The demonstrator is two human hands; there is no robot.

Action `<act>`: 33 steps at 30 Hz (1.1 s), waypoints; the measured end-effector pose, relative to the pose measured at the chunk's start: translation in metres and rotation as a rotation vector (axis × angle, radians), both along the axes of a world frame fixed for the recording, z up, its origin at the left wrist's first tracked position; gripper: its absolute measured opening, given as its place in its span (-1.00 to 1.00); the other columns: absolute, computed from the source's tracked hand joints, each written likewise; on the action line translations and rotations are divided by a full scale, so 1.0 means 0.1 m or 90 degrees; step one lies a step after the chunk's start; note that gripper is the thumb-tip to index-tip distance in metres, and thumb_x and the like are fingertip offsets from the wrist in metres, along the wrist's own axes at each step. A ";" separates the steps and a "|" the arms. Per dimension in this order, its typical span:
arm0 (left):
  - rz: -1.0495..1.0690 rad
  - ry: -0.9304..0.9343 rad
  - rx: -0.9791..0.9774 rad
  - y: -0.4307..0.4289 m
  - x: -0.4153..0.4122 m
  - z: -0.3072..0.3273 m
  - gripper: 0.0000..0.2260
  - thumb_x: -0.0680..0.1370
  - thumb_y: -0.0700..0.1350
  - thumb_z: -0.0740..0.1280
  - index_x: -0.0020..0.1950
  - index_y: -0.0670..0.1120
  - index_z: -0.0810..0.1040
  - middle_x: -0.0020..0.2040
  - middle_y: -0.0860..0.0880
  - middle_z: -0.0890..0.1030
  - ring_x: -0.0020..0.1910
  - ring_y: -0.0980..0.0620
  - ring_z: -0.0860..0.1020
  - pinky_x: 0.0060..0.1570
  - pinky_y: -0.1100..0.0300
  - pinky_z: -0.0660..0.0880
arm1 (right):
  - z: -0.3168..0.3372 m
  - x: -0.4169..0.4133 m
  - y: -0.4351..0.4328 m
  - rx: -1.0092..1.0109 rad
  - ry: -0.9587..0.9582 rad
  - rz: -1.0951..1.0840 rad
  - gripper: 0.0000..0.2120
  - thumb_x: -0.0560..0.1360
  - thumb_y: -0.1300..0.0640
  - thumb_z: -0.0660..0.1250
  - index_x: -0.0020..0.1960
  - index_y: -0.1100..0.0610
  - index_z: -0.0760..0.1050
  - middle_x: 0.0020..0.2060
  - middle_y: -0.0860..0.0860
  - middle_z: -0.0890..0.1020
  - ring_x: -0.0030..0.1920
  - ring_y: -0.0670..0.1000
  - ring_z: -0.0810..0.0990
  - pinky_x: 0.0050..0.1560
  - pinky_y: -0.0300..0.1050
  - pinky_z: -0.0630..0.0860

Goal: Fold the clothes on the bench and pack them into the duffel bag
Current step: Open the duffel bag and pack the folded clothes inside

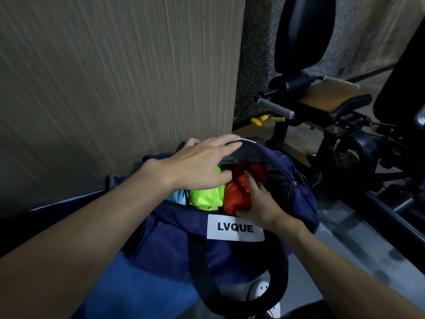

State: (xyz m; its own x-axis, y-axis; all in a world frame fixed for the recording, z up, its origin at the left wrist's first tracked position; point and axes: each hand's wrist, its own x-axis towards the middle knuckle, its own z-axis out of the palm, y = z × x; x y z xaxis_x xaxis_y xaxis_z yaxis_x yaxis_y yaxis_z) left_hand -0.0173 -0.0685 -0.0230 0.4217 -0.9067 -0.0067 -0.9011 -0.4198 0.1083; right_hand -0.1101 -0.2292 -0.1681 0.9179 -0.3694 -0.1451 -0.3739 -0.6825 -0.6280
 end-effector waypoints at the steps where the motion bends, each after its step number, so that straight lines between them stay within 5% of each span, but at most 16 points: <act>1: 0.000 0.008 -0.005 0.01 0.00 0.00 -0.30 0.50 0.17 0.12 0.63 0.11 0.04 0.62 0.20 -0.01 0.56 0.17 0.08 0.48 -0.13 0.08 | -0.03 0.04 -0.02 -0.004 0.023 -0.005 0.11 0.38 0.09 0.53 0.58 -0.13 -0.24 0.51 0.26 0.14 0.48 0.32 0.17 0.48 0.08 0.16; 7: -0.003 0.038 -0.022 0.01 0.01 0.04 -0.29 0.47 0.17 0.11 0.62 0.11 0.05 0.61 0.22 -0.01 0.56 0.19 0.07 0.48 -0.16 0.08 | -0.09 0.24 -0.11 -0.053 0.037 0.015 0.01 0.43 0.10 0.49 0.59 -0.02 -0.17 0.51 0.23 0.16 0.50 0.21 0.21 0.47 -0.08 0.15; 10: 0.003 0.040 -0.018 0.03 0.02 0.04 -0.28 0.47 0.17 0.11 0.63 0.11 0.04 0.62 0.21 -0.02 0.57 0.18 0.05 0.49 -0.16 0.07 | -0.07 0.31 -0.11 -0.143 0.075 0.046 -0.09 0.49 -0.01 0.38 0.60 0.01 -0.16 0.54 0.19 0.07 0.55 0.20 0.01 0.52 -0.02 -0.04; 13: 0.000 0.045 -0.016 0.05 0.04 0.03 -0.29 0.47 0.17 0.10 0.63 0.11 0.03 0.61 0.23 -0.03 0.56 0.19 0.05 0.50 -0.12 0.06 | 0.00 0.33 0.00 -0.225 -0.025 0.035 -0.22 0.48 -0.08 0.28 0.59 0.01 0.00 0.58 0.03 0.01 0.57 0.03 -0.19 0.53 0.06 -0.25; 16: -0.004 0.040 -0.019 0.06 0.05 0.02 -0.28 0.46 0.16 0.10 0.63 0.12 0.02 0.61 0.24 -0.04 0.56 0.21 0.04 0.49 -0.10 0.07 | 0.07 0.38 0.08 -0.171 -0.073 0.032 -0.37 0.57 -0.17 0.13 0.58 -0.10 0.02 0.59 -0.07 0.02 0.58 -0.01 -0.12 0.54 0.05 -0.23; 20: -0.009 0.031 -0.008 0.06 0.09 0.02 -0.23 0.44 0.17 0.17 0.63 0.13 -0.01 0.60 0.25 -0.07 0.56 0.20 0.04 0.48 -0.15 0.10 | 0.01 0.42 0.00 -0.151 0.093 0.026 -0.24 0.54 -0.36 0.05 0.58 -0.14 -0.21 0.58 0.07 0.00 0.57 0.18 -0.11 0.51 0.16 -0.11; 23: -0.028 0.005 -0.001 0.07 0.09 0.04 -0.19 0.47 0.13 0.32 0.63 0.10 -0.02 0.60 0.25 -0.08 0.56 0.18 0.06 0.46 -0.14 0.13 | -0.06 0.38 -0.05 -0.090 0.168 0.018 -0.17 0.54 -0.34 0.13 0.57 -0.12 -0.28 0.55 0.17 0.03 0.52 0.27 0.14 0.45 0.07 0.16; 33: -0.040 -0.009 0.027 0.02 0.08 0.11 -0.13 0.47 0.06 0.38 0.64 0.08 -0.07 0.60 0.24 -0.12 0.55 0.21 -0.01 0.47 -0.11 0.11 | -0.13 0.37 -0.04 -0.051 0.157 0.018 -0.09 0.49 -0.23 0.30 0.56 -0.16 -0.28 0.59 0.05 -0.10 0.57 0.17 -0.10 0.51 0.00 -0.01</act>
